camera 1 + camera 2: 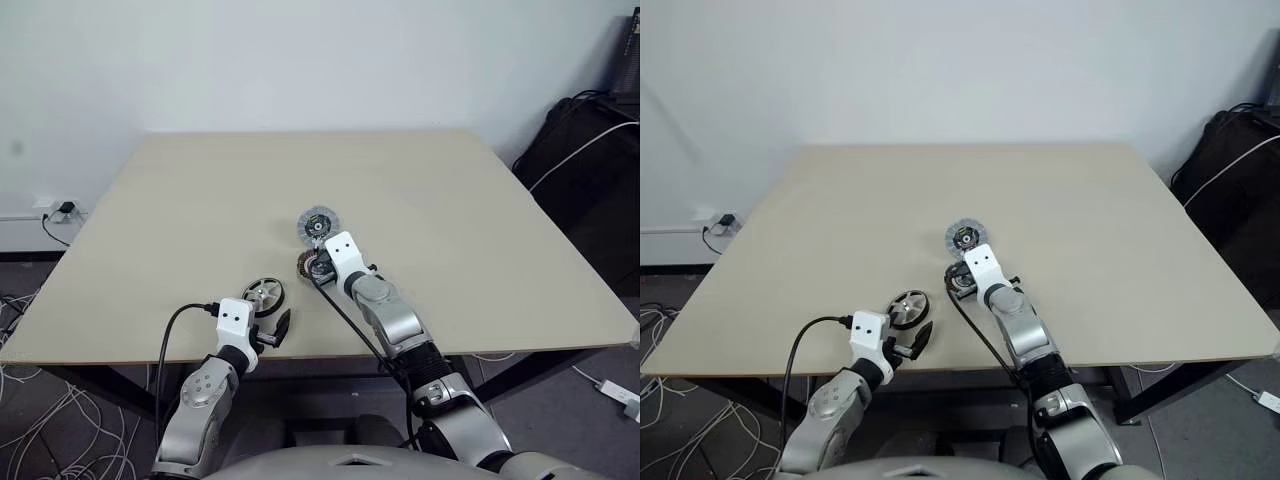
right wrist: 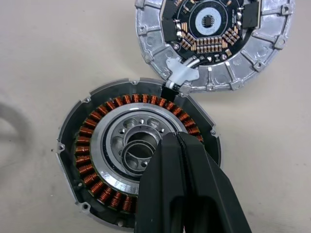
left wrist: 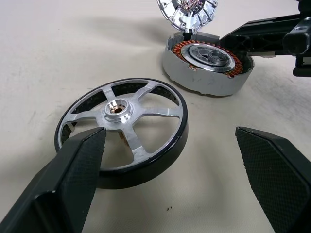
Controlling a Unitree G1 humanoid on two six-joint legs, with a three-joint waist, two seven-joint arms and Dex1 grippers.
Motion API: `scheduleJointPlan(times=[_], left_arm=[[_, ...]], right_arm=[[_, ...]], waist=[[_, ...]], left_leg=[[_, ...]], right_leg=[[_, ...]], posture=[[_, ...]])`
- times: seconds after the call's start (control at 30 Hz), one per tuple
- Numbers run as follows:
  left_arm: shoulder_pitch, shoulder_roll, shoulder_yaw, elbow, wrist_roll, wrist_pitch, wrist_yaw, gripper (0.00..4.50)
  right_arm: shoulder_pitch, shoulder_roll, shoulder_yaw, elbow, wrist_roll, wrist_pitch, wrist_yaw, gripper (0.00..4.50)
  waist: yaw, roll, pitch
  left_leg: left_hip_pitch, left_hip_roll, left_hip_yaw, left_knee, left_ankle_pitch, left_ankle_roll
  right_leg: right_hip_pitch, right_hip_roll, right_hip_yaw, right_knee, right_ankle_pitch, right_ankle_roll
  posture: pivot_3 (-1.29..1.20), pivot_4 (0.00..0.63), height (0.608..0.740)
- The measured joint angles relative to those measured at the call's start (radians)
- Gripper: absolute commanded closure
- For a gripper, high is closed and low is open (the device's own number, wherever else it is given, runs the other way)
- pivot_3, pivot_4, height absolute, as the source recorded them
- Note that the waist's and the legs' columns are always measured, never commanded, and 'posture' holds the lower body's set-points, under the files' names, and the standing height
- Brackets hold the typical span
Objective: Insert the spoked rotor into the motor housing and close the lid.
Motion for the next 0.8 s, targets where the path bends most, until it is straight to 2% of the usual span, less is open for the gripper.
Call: scheduleJointPlan(times=[0.37,0.8], left_arm=[[0.010,0.001,0.000,-0.002,0.000,0.002,0.001,0.00],[0.012,0.003,-0.001,-0.002,0.000,0.004,-0.001,0.00]], right_arm=[[0.086,-0.026,0.022,-0.148,0.024,0.044,0.081,4.47],[0.112,-0.044,0.040,-0.190,0.022,0.090,0.091,4.47]], waist=[[0.001,-0.002,0.003],[0.001,-0.006,0.008]], left_leg=[[0.000,0.000,0.000,0.000,0.000,0.000],[-0.001,0.000,-0.001,0.000,0.000,0.000]], right_leg=[[0.000,0.000,0.000,0.000,0.000,0.000],[0.000,0.000,-0.001,-0.001,0.000,0.000]], posture=[[0.00,0.000,0.740],[0.00,0.000,0.740]])
